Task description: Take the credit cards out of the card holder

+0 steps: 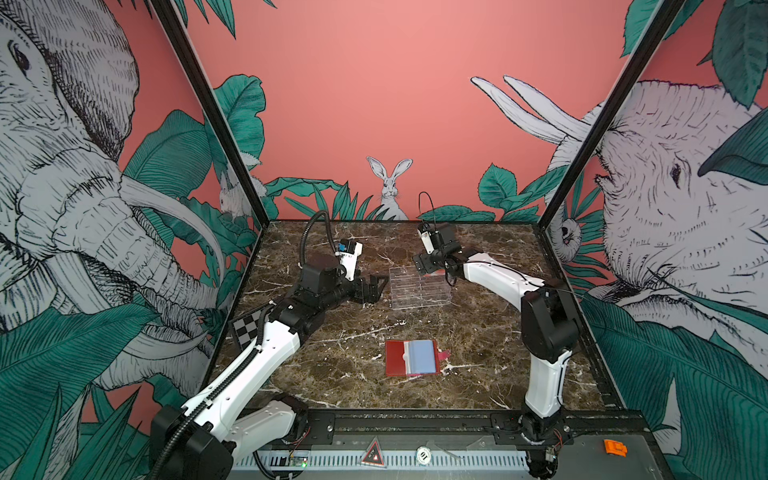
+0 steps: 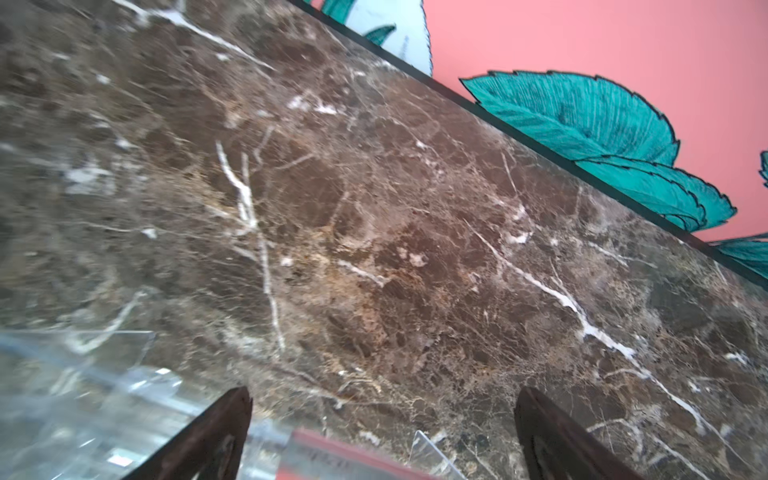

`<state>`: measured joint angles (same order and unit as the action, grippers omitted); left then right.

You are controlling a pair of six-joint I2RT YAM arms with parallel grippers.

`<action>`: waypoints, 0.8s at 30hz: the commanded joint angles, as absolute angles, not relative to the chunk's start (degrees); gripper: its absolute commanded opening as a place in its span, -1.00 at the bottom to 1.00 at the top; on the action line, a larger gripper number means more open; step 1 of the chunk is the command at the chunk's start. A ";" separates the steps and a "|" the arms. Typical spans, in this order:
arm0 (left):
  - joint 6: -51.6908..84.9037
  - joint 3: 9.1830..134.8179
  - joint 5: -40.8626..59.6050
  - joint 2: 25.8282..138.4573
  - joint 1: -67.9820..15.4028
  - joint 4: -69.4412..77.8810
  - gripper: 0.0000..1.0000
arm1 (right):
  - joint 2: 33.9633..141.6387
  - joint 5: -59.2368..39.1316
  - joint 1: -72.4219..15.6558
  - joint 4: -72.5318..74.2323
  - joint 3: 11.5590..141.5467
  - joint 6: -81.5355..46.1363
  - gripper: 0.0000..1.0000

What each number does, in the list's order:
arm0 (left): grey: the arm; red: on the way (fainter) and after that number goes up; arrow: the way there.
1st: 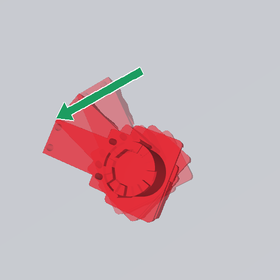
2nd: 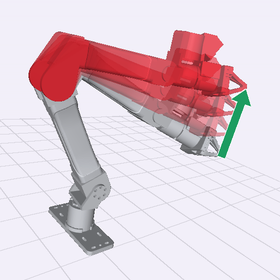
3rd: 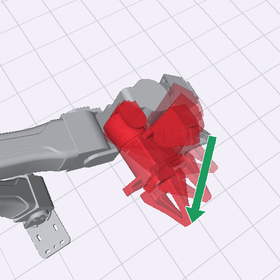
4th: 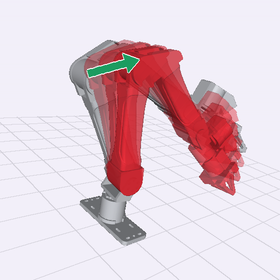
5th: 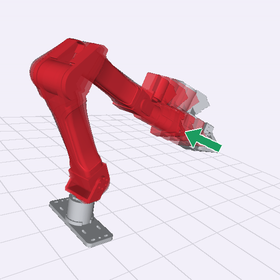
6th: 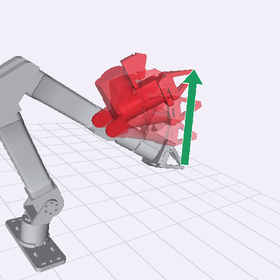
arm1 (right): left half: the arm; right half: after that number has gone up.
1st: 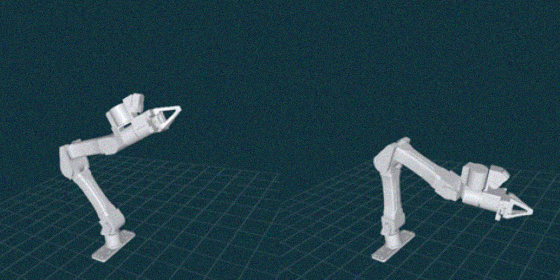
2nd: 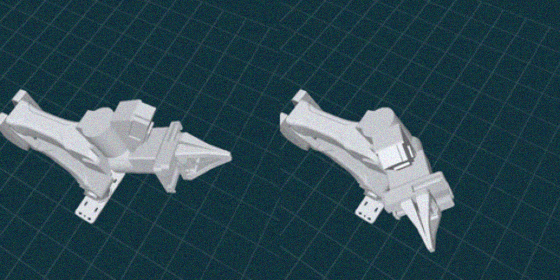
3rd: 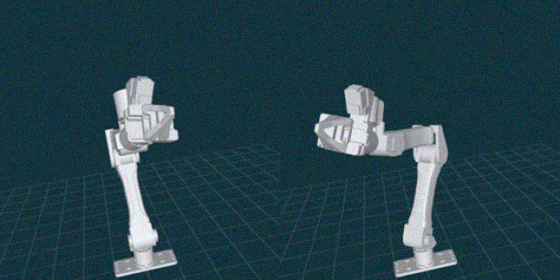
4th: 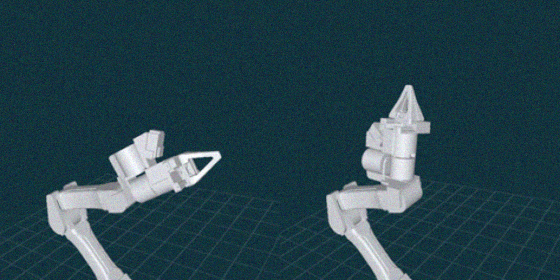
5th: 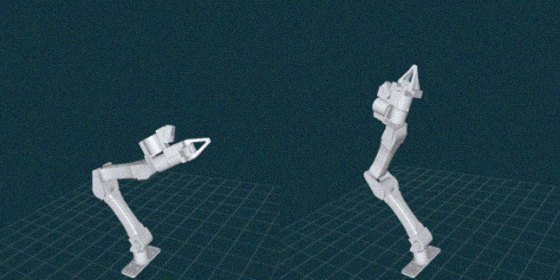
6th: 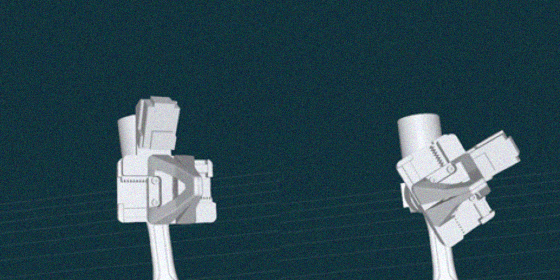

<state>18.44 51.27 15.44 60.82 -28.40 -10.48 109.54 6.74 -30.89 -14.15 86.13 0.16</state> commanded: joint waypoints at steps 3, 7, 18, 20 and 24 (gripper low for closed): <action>18.27 51.03 14.65 58.80 -28.18 -10.62 0.98 | 100.83 2.93 -30.94 -9.00 83.85 -0.97 0.96; 17.67 50.97 12.38 57.93 -28.13 -10.37 0.98 | 93.99 2.05 -29.83 -6.21 78.95 -1.91 0.96; 17.01 50.08 -4.44 54.74 -27.51 -14.15 0.98 | 69.74 -0.79 -19.04 -0.36 55.12 -6.87 0.96; 16.90 49.05 -8.26 54.62 -26.77 -14.62 0.98 | 65.13 -0.45 -17.22 0.38 50.54 -7.29 0.96; 16.36 46.08 -13.99 53.29 -23.40 -13.92 0.98 | 56.02 -0.34 -12.50 2.81 40.68 -10.20 0.96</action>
<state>17.21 48.36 -6.70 55.00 -25.47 -12.51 60.20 -0.21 -14.66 -1.45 44.64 -7.49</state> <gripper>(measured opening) 0.991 0.981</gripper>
